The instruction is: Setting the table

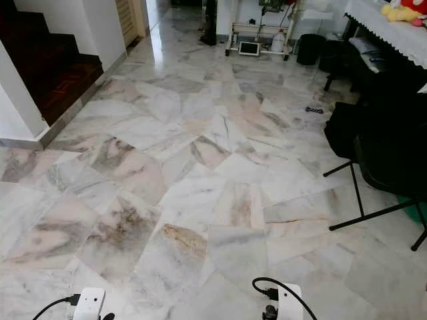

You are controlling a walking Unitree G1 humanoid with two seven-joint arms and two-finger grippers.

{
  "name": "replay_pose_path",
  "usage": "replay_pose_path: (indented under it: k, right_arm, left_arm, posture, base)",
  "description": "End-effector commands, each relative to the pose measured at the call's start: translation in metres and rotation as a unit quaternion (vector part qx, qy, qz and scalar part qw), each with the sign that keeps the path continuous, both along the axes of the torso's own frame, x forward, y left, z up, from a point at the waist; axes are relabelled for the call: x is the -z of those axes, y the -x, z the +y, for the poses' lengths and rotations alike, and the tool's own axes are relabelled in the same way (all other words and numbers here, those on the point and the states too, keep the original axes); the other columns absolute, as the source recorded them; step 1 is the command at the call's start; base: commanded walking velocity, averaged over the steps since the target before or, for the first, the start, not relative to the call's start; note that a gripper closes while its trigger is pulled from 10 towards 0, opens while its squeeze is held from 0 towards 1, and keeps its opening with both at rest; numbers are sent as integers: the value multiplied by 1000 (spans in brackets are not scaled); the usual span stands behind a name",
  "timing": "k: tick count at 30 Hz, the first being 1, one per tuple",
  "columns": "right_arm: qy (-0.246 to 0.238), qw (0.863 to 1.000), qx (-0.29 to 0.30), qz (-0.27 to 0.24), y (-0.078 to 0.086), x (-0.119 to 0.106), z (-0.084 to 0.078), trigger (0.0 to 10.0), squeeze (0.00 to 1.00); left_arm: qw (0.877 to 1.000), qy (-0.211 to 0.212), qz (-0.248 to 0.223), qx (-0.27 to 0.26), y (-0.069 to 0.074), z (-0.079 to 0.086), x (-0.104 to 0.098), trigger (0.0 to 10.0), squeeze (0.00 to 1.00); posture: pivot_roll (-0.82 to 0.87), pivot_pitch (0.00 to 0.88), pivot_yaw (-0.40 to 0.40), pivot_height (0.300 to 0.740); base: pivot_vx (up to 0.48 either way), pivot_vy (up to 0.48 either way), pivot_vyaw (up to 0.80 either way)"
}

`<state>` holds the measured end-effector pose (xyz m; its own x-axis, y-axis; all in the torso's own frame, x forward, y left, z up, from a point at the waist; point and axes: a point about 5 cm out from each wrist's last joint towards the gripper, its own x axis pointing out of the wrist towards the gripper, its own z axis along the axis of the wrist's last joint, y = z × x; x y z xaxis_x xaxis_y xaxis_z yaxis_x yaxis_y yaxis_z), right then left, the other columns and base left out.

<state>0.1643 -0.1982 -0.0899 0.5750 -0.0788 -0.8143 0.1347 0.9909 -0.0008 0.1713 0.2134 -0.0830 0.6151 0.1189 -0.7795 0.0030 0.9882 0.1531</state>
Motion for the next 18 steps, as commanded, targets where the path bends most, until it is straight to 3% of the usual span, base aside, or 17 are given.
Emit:
replay_pose_path:
  k: [1, 18]
  right_arm:
    - [-68, 997, 28, -35, -11, -3, 20, 10000, 0]
    - [-59, 997, 15, -42, -20, -7, 20, 10000, 0]
  left_arm:
    - [998, 43, 31, -18, -5, 19, -5, 10000, 0]
    - [998, 44, 25, -24, -6, 18, -5, 10000, 0]
  posture:
    - [123, 0, -55, 740]
    - [128, 0, -49, 740]
  base:
    - [0, 0, 0]
    - [0, 0, 0]
